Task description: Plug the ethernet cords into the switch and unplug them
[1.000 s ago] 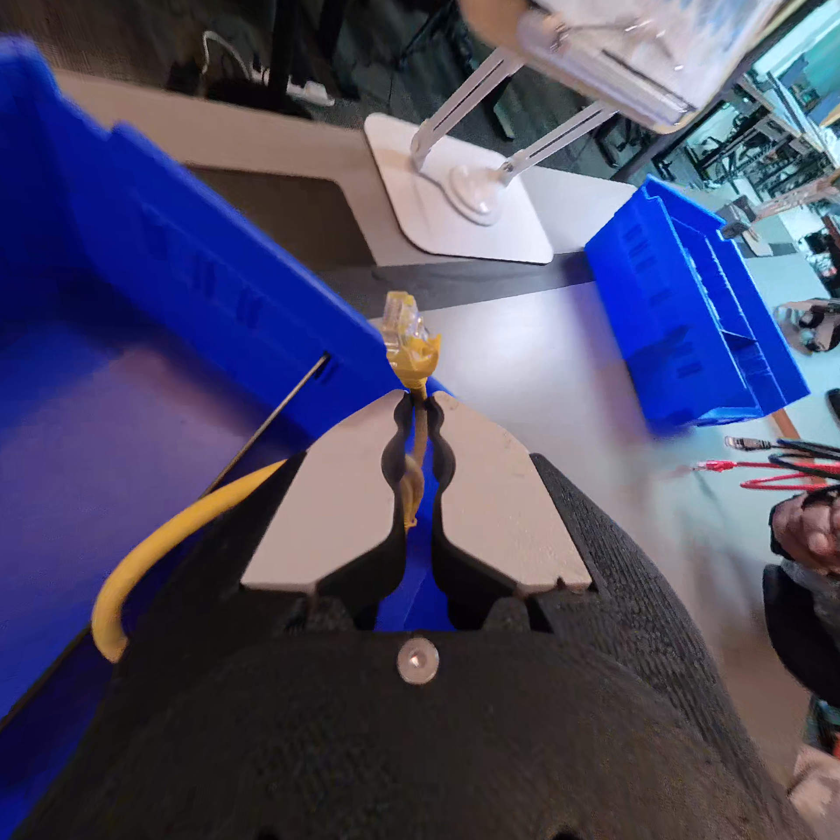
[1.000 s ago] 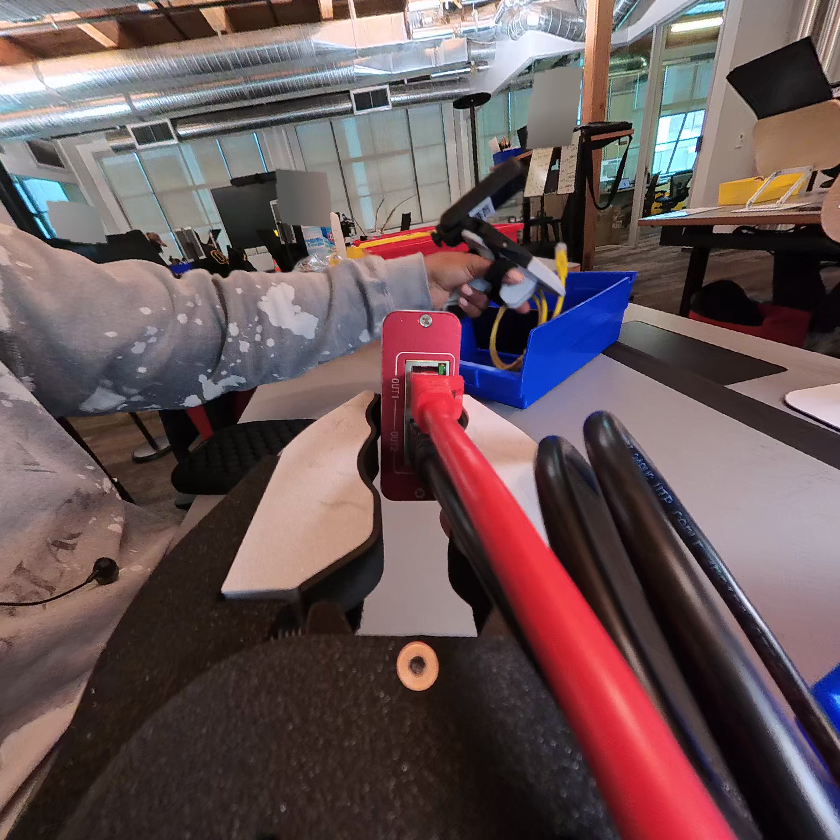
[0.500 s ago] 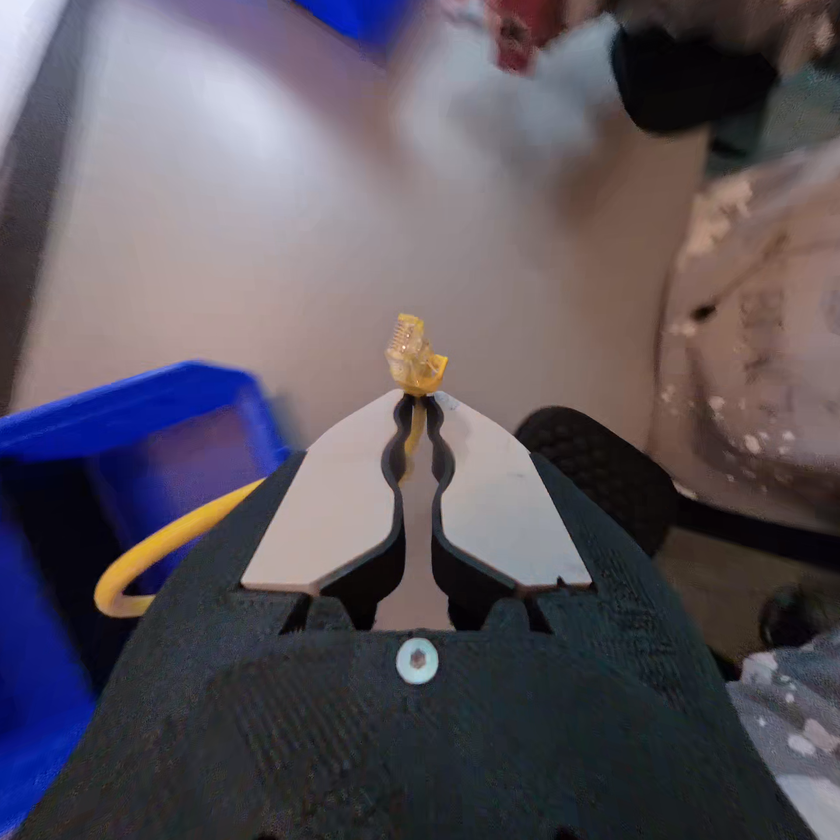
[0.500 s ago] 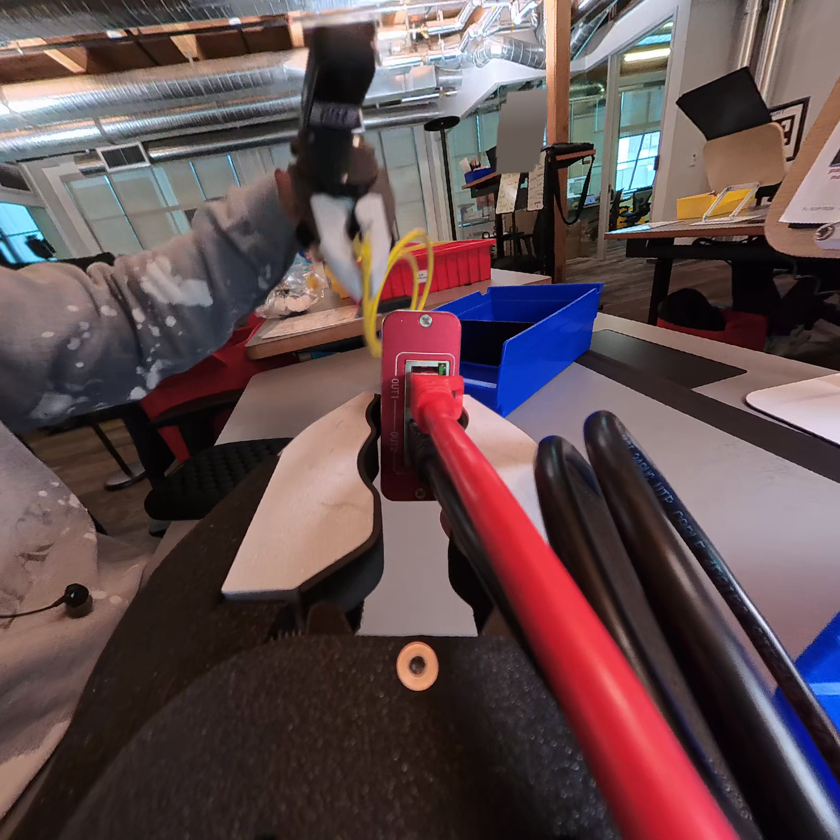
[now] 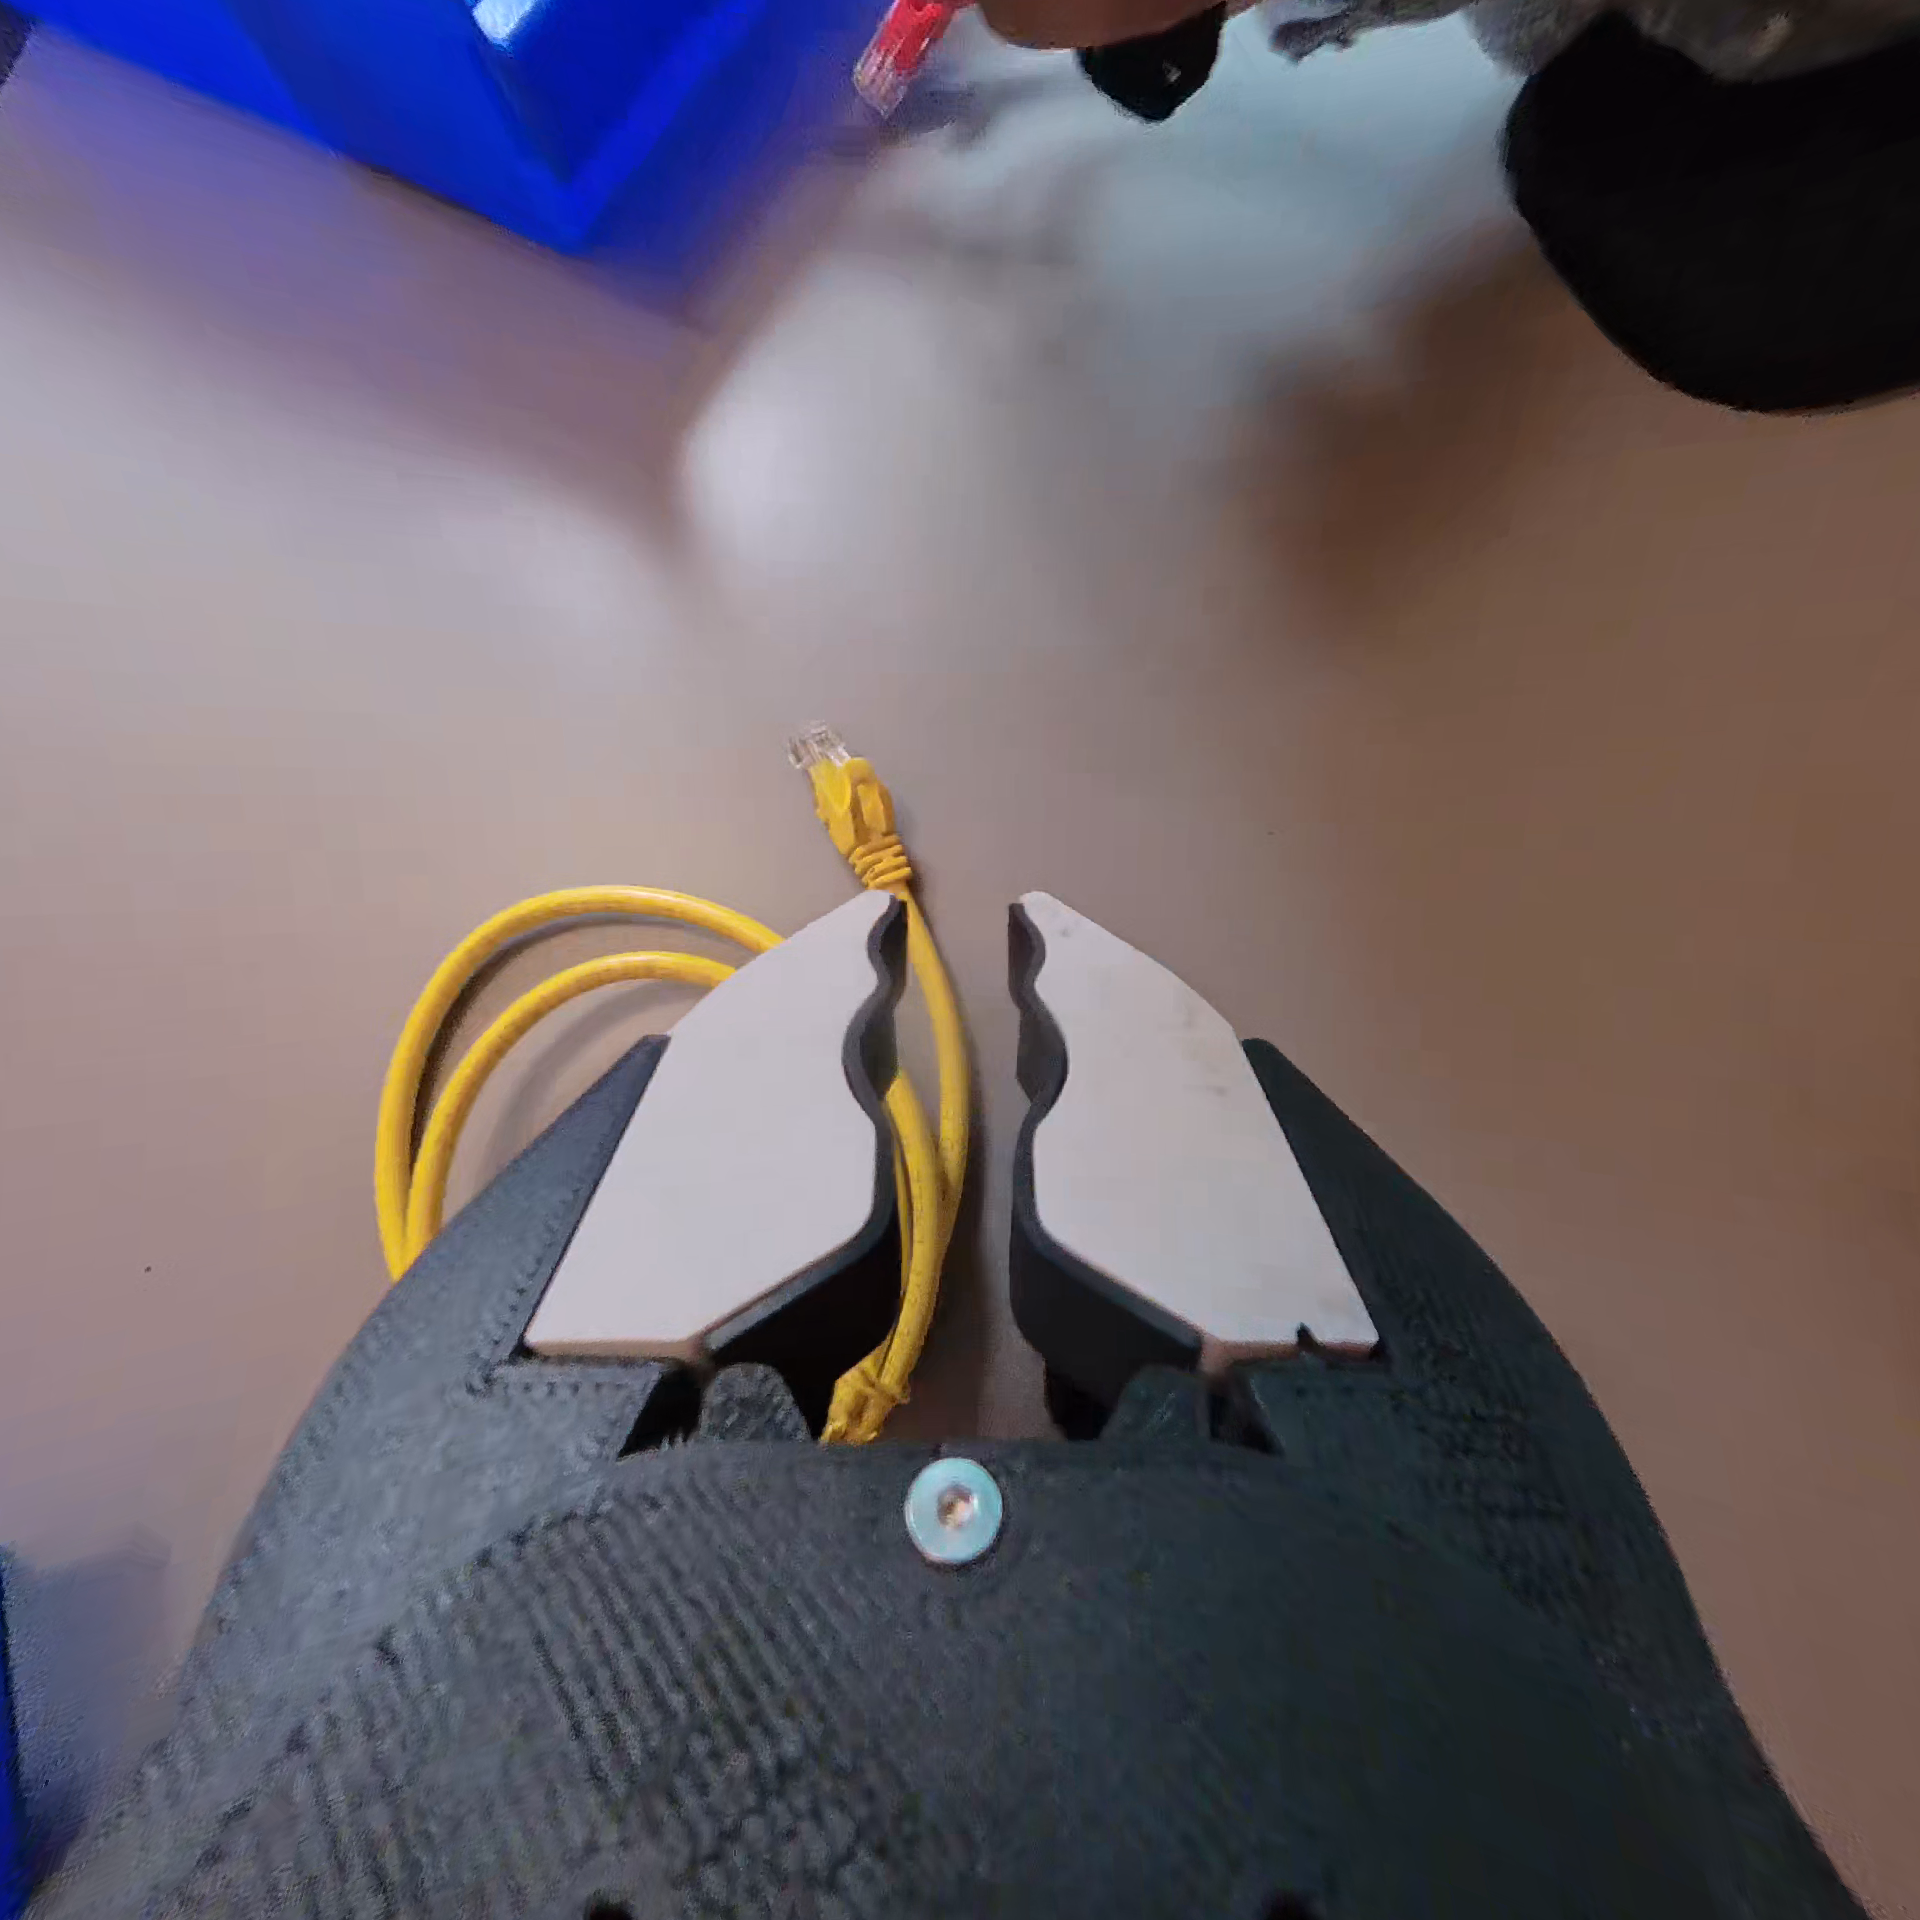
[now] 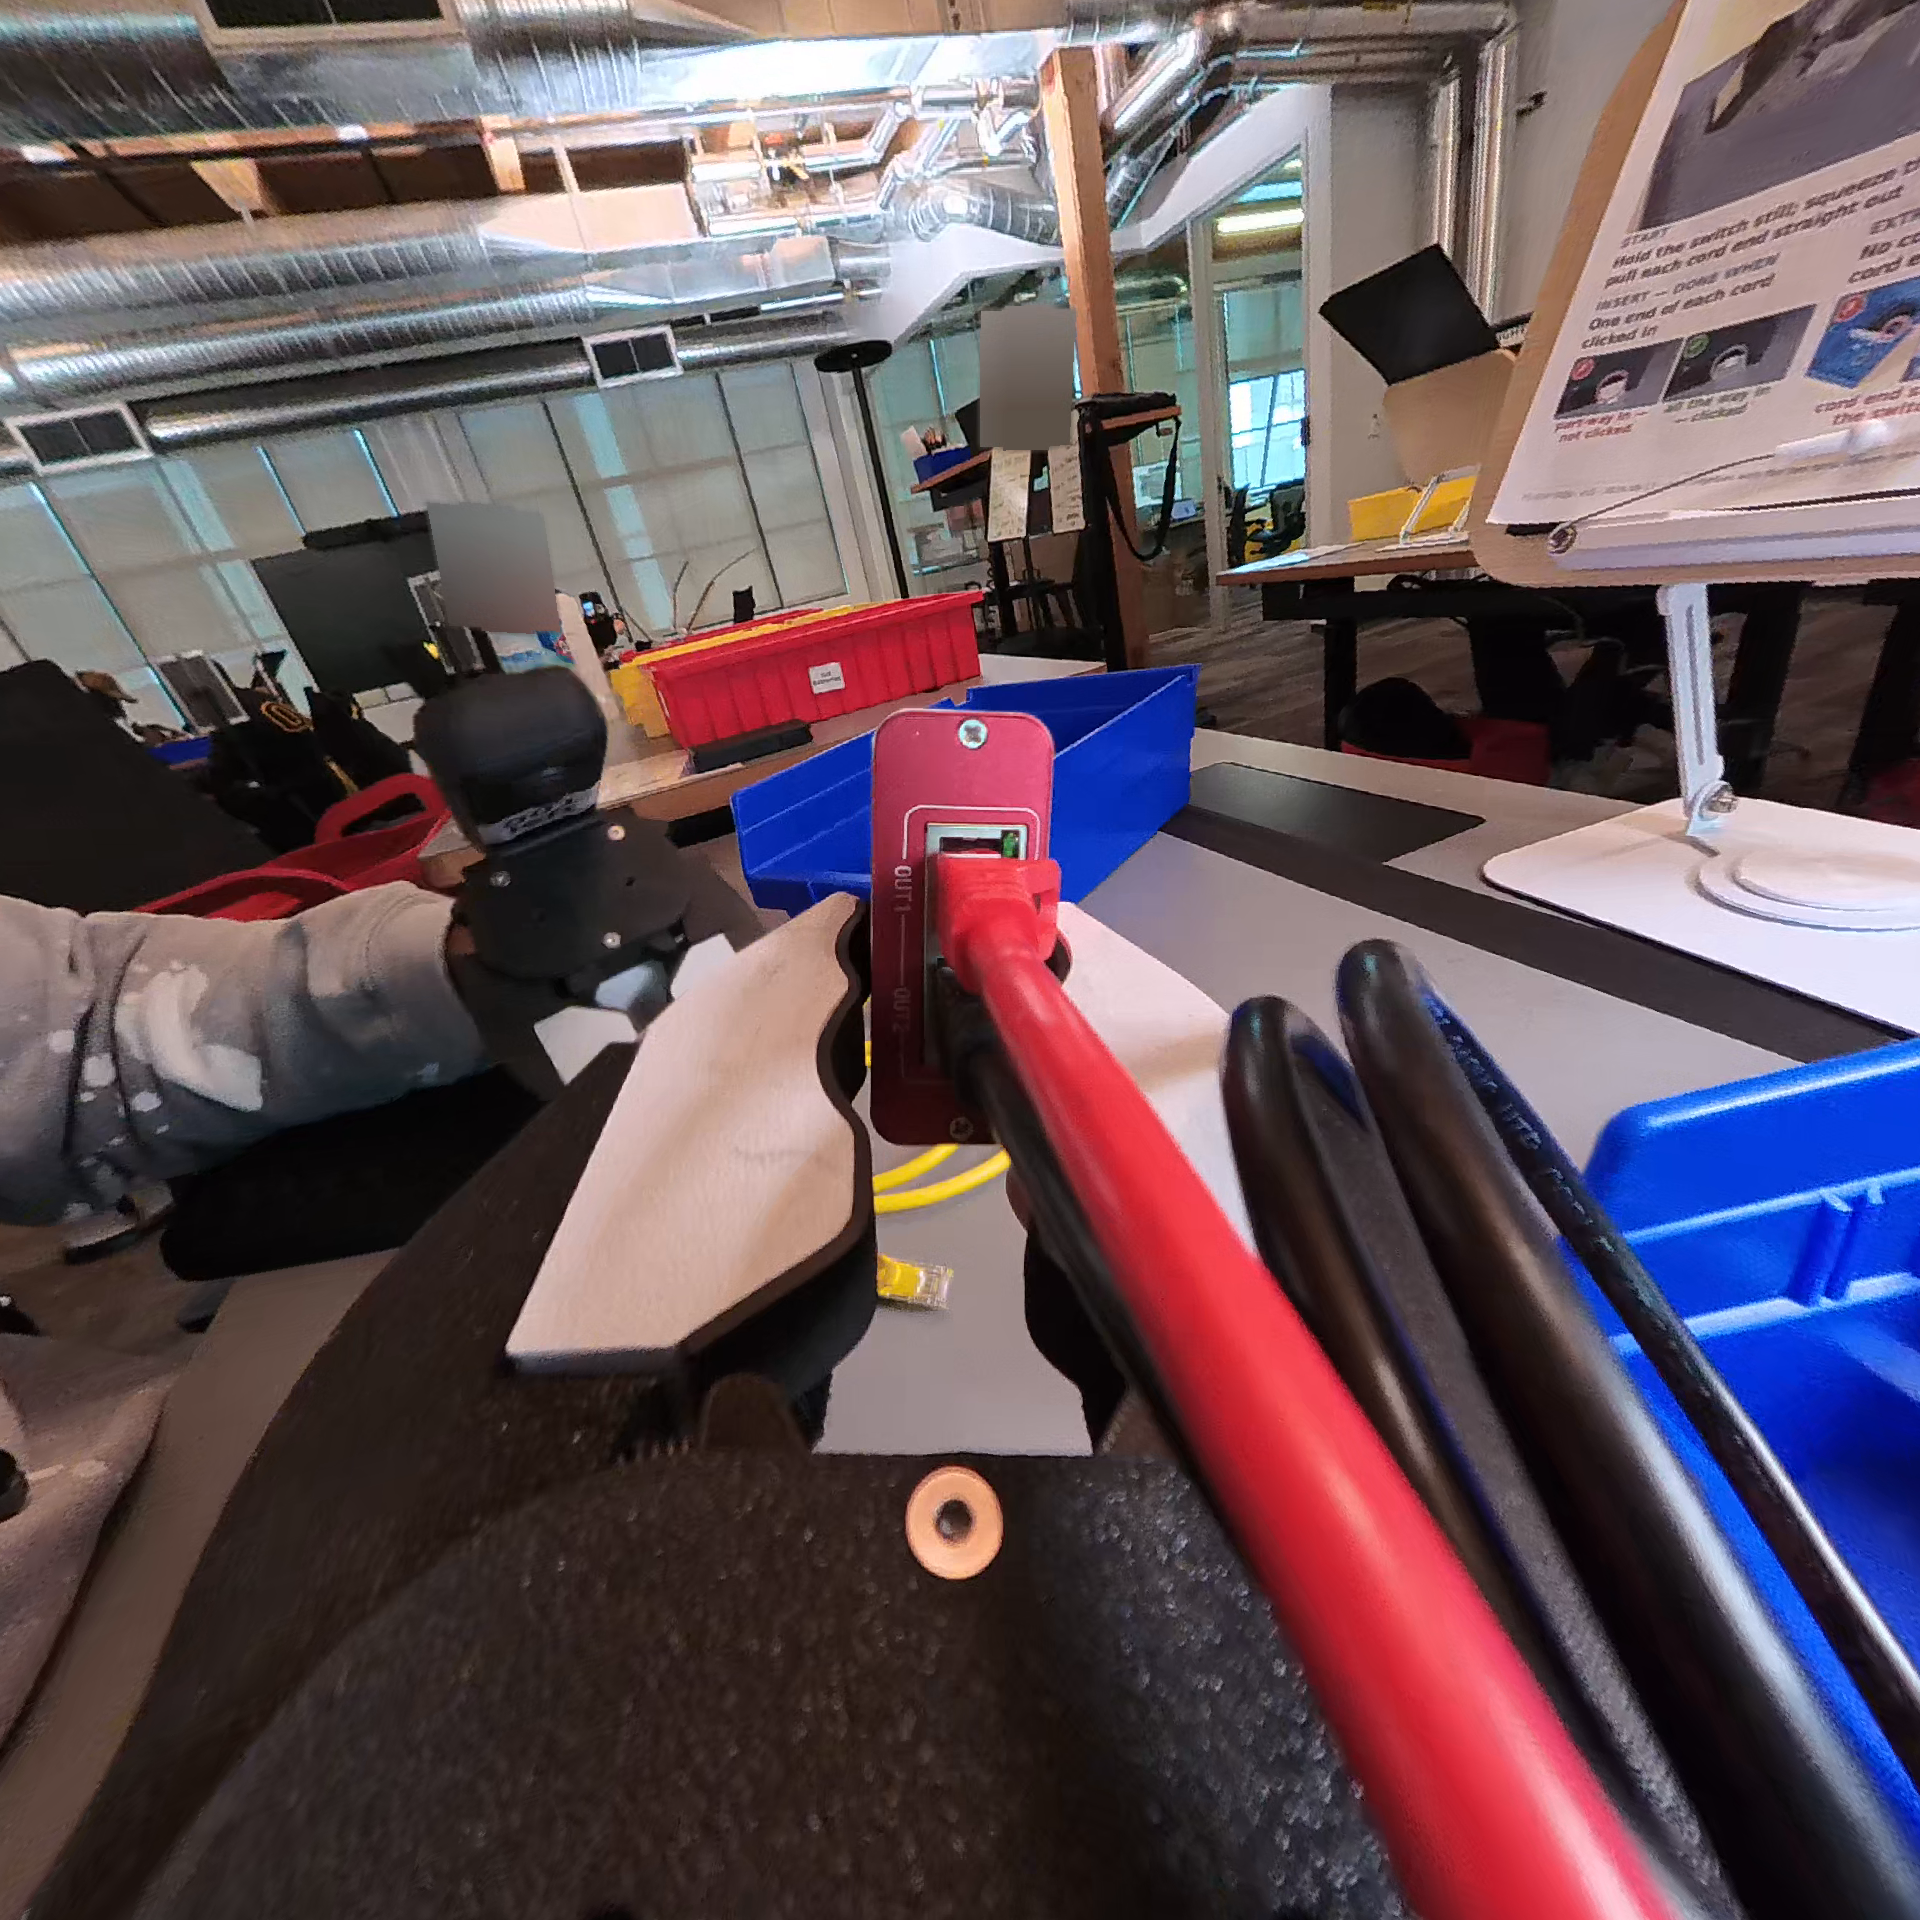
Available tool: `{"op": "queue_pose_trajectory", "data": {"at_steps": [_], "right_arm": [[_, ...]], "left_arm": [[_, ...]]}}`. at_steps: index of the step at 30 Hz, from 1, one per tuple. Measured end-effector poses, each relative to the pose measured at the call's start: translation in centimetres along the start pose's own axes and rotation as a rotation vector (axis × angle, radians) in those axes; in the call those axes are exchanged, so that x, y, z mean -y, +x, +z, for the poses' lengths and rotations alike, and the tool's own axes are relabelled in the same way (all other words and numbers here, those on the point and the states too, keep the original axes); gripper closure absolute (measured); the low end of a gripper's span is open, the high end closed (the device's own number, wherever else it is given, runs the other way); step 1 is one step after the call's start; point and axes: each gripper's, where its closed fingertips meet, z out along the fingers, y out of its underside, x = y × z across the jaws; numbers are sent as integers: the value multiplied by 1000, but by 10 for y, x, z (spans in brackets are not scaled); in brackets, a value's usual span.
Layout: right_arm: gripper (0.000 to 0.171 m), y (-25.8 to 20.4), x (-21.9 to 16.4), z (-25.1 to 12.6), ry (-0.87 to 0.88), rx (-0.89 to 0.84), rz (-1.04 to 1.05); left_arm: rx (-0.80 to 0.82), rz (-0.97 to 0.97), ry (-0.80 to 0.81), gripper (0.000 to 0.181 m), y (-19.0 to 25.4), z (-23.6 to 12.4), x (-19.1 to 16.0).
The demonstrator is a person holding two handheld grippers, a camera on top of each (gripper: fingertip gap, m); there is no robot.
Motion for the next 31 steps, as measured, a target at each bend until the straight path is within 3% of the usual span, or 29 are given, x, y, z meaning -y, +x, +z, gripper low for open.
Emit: {"op": "queue_pose_trajectory", "data": {"at_steps": [1,5,9,15,17,19,24,27,31], "right_arm": [[142,0,0,0,1,1,1],[142,-3,-3,1,-4,6,-10],[142,-8,-2,-4,-8,39,-28],[142,-21,7,-14,15,166,-10],[142,-24,11,-19,27,206,6],[141,-28,17,-25,41,266,39],[142,-43,30,-42,67,450,143],[142,-54,25,-45,39,545,178],[142,-71,13,-44,-23,648,205]], "left_arm": [[36,6,-20,160,-3,4,-2],[87,6,-96,155,-9,27,-7],[97,-5,-109,163,-18,40,-5],[126,59,-133,168,-29,37,-2],[93,30,-67,169,-32,24,15],[-44,-46,73,169,-25,4,46],[-685,-262,489,170,30,-55,113],[-954,-390,580,170,55,-62,121],[-1107,-502,605,170,69,-61,125]]}}
